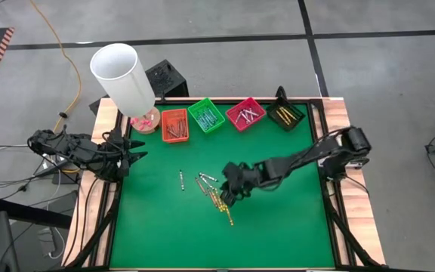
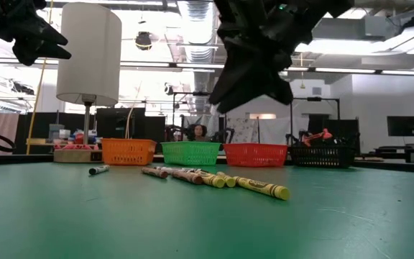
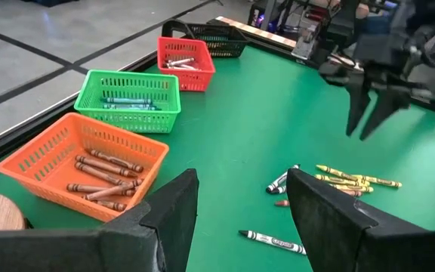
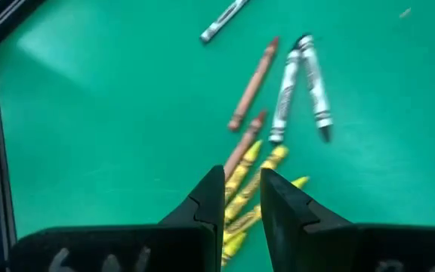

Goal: Sort crayons
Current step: Put the yellow/green crayon into the black bin

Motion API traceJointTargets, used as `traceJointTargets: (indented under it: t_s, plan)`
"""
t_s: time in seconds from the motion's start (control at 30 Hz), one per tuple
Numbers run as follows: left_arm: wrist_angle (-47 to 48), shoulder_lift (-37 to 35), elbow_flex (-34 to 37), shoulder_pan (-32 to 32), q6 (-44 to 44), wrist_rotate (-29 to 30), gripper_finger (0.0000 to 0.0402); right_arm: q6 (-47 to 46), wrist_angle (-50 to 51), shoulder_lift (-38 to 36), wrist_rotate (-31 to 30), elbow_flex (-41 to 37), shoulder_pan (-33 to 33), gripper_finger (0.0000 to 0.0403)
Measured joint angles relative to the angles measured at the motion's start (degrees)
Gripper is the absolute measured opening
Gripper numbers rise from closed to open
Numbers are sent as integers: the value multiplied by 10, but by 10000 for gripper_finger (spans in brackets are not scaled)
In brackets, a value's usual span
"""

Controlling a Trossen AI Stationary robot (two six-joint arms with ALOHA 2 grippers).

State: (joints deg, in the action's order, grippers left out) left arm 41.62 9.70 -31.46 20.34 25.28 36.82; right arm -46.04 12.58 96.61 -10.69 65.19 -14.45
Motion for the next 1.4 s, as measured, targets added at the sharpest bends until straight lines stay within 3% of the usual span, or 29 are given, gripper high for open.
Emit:
traceJointTargets:
  t_s: [0.2, 0.47, 0.9, 1.4]
  plan:
    - [0, 0, 0, 0, 0, 0, 192, -27, -15, 41, -18, 0, -44, 82]
    - [0, 0, 0, 0, 0, 0, 192, -37, -5, 36, -69, 0, -92, 82]
    - [0, 0, 0, 0, 0, 0, 192, -87, 20, 41, -124, 0, -121, 82]
    - [0, 0, 0, 0, -1, 0, 192, -101, 19, 116, -143, 36, -141, 82]
